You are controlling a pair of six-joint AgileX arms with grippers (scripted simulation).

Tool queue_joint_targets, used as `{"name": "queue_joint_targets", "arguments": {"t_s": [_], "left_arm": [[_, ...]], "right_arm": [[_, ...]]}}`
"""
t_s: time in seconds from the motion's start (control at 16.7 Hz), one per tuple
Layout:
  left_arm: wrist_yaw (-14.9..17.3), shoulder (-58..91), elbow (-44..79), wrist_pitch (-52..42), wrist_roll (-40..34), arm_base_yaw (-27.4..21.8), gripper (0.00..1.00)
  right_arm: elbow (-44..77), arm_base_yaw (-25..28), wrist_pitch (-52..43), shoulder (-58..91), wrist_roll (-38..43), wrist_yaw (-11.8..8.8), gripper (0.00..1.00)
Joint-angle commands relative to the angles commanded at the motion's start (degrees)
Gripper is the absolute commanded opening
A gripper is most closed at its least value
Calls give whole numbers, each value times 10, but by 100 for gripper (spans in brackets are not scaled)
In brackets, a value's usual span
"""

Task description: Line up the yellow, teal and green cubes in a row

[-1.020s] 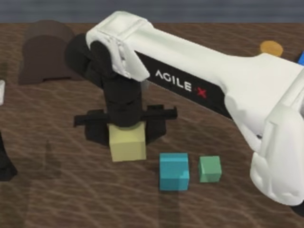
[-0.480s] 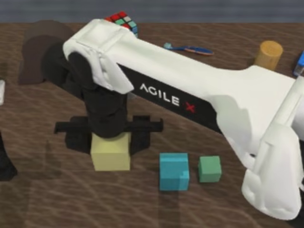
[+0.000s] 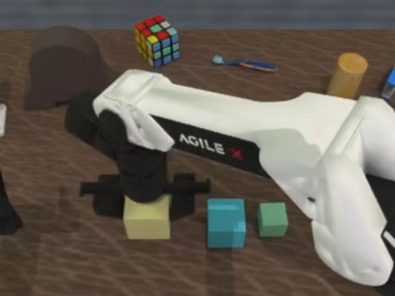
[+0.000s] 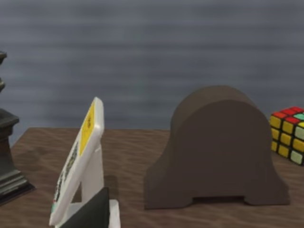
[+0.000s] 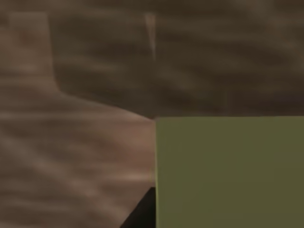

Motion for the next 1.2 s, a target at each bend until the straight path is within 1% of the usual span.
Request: {"name": "queue_joint_targets", "arguments": {"t_s": [0.12, 0.36, 1.14, 1.2], "left_arm": [[0, 0, 0, 0, 0, 0, 100], [0, 0, 0, 0, 0, 0, 100], [0, 0, 0, 0, 0, 0, 100], [0, 0, 0, 0, 0, 0, 100]], "right_arm": [[-23, 1, 23, 1, 1, 1, 0], [-25, 2, 25, 2, 1, 1, 0], [-25, 2, 25, 2, 1, 1, 98], [-25, 2, 25, 2, 1, 1, 100]]}}
